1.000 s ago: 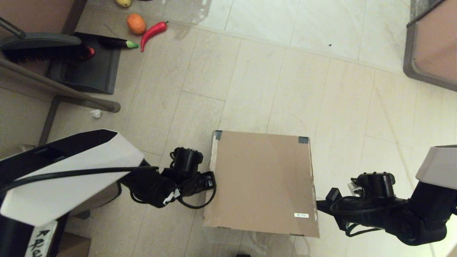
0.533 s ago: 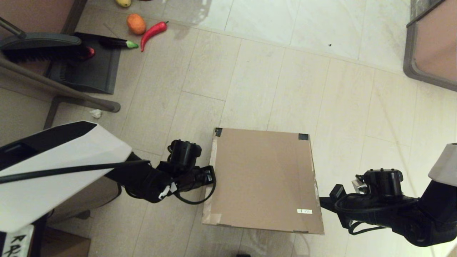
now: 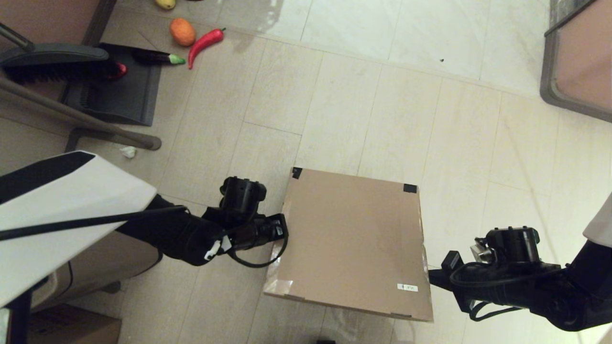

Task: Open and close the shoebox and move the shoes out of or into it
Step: Open the shoe box

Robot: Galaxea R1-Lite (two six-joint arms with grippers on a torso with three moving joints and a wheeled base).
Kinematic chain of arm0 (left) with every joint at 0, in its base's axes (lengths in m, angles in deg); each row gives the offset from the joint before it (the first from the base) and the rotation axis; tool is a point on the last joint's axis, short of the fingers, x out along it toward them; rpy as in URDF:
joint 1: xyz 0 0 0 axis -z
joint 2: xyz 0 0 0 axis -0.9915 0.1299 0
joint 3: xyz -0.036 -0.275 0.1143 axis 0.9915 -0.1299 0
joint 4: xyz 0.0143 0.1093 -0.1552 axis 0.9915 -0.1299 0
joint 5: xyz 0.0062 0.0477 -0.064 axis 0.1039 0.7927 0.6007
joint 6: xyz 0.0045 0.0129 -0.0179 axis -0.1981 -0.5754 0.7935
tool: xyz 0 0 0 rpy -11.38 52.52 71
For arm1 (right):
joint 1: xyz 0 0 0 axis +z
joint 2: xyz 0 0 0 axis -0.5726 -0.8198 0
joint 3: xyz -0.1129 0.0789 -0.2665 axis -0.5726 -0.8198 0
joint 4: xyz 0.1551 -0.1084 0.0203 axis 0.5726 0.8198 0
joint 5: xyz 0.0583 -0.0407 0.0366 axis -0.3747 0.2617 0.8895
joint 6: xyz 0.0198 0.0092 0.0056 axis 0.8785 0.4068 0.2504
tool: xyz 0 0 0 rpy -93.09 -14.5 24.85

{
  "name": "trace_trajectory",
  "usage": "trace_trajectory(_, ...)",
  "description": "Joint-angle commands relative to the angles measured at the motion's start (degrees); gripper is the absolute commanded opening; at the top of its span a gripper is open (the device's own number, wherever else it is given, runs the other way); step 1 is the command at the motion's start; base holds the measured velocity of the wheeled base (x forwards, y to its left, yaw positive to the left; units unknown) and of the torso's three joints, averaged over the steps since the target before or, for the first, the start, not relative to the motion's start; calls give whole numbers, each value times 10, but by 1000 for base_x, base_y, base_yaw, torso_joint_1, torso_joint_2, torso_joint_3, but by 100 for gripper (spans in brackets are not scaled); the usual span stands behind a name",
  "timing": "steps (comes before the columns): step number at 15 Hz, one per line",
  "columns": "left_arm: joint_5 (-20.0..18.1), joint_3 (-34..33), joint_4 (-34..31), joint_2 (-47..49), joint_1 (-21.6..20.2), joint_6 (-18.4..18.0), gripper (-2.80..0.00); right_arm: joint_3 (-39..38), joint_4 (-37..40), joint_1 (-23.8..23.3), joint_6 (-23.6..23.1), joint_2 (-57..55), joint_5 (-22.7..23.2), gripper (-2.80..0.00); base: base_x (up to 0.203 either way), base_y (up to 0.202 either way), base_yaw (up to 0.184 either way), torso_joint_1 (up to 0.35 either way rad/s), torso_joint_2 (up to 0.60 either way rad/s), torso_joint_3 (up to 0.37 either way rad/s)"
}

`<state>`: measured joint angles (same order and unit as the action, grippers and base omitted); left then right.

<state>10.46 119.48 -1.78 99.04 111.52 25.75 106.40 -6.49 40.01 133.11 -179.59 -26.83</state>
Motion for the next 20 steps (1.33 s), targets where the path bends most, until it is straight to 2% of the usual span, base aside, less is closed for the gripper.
trace_trajectory(1,0,1,2,-5,4,2,-280,0,-3,6,4,-1,2,-280,0,0,0,0,0,0)
trace_trajectory(9,0,1,-5,-10,14,6,-280,1,-3,19,3,-20,-5,-280,0,0,0,0,0,0)
trace_trajectory(12,0,2,-5,-10,18,6,-280,13,-4,43,-5,-42,-54,-280,0,0,0,0,0,0)
trace_trajectory(16,1,1,-7,-13,18,6,-280,5,-2,44,7,-30,-42,-280,0,0,0,0,0,0)
trace_trajectory(18,1,1,-7,-14,18,7,-280,2,-3,41,39,-24,-19,-280,0,0,0,0,0,0)
trace_trajectory(20,1,1,-12,-19,18,8,-280,1,-3,40,43,-22,-14,-280,0,0,0,0,0,0)
